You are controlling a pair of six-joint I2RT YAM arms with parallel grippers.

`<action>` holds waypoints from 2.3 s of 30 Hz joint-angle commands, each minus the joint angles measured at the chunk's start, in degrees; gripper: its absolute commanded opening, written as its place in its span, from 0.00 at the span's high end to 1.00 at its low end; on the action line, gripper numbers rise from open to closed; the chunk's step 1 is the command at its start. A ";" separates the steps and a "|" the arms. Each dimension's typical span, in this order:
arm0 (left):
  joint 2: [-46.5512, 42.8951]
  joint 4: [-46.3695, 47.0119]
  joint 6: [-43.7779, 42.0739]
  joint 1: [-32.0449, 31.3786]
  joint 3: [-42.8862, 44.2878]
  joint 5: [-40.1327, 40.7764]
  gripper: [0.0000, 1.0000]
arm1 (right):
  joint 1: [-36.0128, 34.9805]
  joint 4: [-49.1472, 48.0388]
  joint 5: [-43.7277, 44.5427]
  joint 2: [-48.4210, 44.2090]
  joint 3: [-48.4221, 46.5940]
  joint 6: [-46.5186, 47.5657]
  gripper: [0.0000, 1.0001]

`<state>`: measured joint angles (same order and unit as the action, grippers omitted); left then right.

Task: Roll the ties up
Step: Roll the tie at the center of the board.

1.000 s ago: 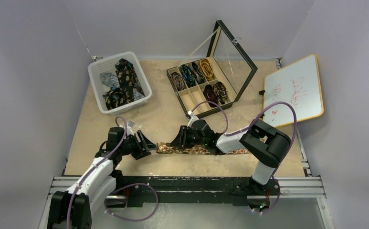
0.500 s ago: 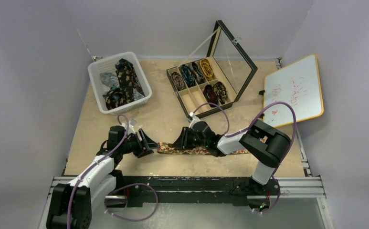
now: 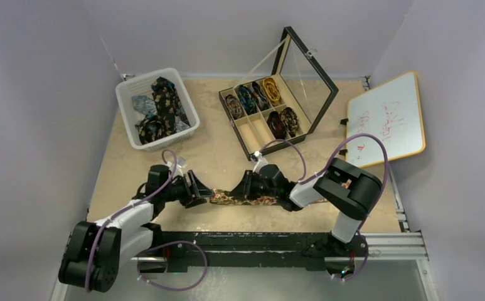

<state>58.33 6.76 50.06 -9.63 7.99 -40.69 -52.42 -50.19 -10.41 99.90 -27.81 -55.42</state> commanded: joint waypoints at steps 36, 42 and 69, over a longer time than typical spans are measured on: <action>7.07 12.37 8.39 -8.30 -0.86 8.01 0.72 | -0.12 3.21 -2.32 -13.38 -3.77 29.24 0.37; -2.60 -3.52 7.52 -8.30 2.98 15.90 0.41 | -2.65 1.52 -5.87 -12.62 -3.21 48.56 0.13; -18.75 -36.83 12.61 -8.19 11.18 35.38 0.29 | -5.42 11.74 -17.48 7.32 -19.23 73.17 0.17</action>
<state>40.10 -30.57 63.40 -17.78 17.58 -5.28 -57.60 -39.66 -27.22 107.22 -44.71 15.62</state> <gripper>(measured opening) 0.708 0.868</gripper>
